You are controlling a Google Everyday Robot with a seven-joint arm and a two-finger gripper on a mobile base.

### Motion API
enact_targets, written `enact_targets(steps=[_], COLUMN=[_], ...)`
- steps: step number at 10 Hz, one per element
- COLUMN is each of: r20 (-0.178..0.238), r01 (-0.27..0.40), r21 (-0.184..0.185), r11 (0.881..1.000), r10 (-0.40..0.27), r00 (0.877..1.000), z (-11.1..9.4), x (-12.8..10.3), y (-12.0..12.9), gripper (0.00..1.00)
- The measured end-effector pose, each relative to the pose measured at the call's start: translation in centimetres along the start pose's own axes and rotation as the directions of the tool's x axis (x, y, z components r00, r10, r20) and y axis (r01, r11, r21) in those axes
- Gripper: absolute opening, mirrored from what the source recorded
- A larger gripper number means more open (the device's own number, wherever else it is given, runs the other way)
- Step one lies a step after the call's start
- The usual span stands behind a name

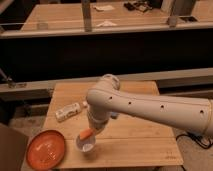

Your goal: Place the pepper in the ceramic cup

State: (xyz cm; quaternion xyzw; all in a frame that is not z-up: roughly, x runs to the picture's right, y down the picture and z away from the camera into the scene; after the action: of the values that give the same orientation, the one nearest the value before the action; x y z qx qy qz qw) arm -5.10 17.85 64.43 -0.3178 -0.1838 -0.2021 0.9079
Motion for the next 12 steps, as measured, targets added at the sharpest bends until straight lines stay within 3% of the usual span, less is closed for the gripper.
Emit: enact_targets(steps=[12], r20=[-0.002], r01=[0.034], r21=[0.01], r11=[0.999], r10=[-0.033], r00=[0.999], z=[0.01], x=[-0.23], y=[-0.05], gripper=[0.01])
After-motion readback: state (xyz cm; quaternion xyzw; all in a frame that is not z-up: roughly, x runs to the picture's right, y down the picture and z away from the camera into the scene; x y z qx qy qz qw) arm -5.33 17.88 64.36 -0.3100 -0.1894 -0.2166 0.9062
